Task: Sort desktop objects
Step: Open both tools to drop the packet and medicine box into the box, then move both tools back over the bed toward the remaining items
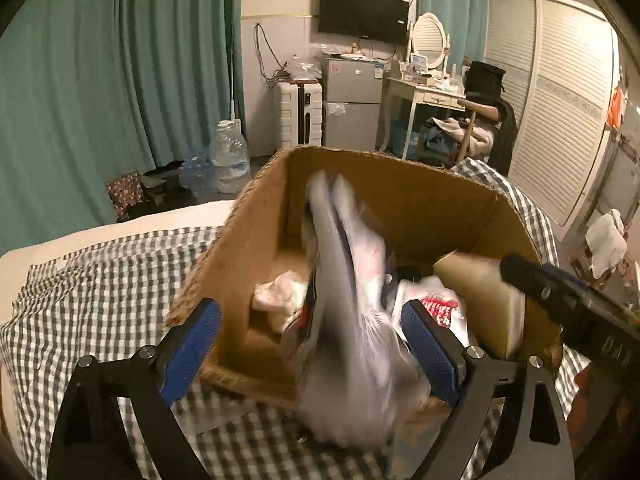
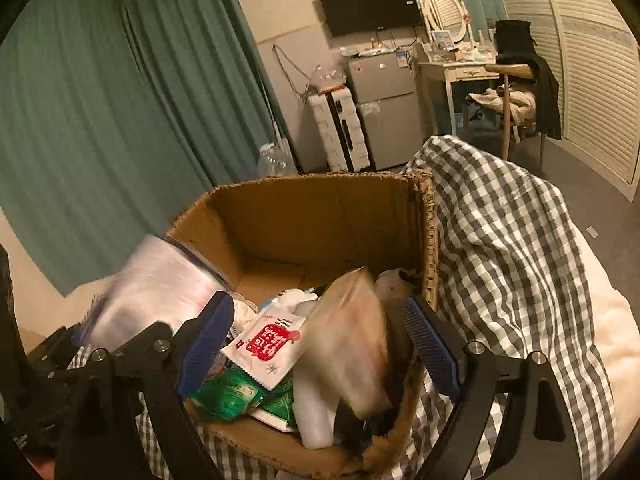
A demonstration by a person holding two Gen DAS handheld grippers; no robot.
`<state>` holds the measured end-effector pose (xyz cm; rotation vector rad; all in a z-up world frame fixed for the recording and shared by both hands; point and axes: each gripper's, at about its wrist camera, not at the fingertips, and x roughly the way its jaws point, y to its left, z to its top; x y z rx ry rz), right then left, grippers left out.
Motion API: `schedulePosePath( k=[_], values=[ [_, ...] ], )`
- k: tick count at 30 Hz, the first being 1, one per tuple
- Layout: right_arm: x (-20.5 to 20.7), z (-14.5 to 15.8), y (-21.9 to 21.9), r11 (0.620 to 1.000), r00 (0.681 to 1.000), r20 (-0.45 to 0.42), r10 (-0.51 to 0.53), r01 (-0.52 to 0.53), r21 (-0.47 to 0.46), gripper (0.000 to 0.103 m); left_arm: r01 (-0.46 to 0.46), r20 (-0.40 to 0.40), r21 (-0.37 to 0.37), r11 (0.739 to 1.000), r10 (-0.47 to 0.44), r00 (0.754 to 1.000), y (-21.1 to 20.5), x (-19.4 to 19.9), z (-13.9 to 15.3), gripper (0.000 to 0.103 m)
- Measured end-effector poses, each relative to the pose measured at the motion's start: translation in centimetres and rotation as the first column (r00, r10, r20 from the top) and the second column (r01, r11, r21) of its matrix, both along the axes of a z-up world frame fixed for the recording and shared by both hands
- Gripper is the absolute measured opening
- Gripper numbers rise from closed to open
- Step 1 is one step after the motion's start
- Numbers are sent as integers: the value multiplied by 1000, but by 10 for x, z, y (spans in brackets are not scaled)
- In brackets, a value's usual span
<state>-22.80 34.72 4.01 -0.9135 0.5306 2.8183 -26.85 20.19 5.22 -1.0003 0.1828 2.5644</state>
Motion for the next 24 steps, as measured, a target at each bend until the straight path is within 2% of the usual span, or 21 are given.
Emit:
schedulePosePath(
  k=[3, 9, 13, 15, 19, 20, 24],
  values=[
    [21, 13, -5, 1000, 999, -40, 0, 1, 6, 87, -52, -29, 1, 999, 52, 998, -27, 20, 11, 94],
    [77, 58, -27, 999, 995, -91, 35, -32, 39, 87, -143, -72, 51, 988, 147, 987, -92, 76, 60, 95],
    [106, 75, -49, 994, 995, -64, 75, -70, 88, 89, -221, -50, 33, 975, 222, 974, -133, 113, 84, 103],
    [119, 74, -61, 992, 997, -31, 77, -73, 106, 90, -267, -17, 61, 962, 269, 963, -159, 130, 87, 103],
    [132, 48, -84, 990, 996, 29, 79, -82, 118, 90, -360, 65, 111, 926, 355, 933, -204, 151, 56, 103],
    [132, 34, -92, 988, 996, 53, 76, -82, 127, 91, -403, 105, 114, 908, 393, 914, -214, 154, 37, 103],
    [127, -22, -120, 981, 992, 108, 58, -77, 176, 91, -460, 215, 126, 879, 429, 878, -229, 154, -37, 103]
  ],
)
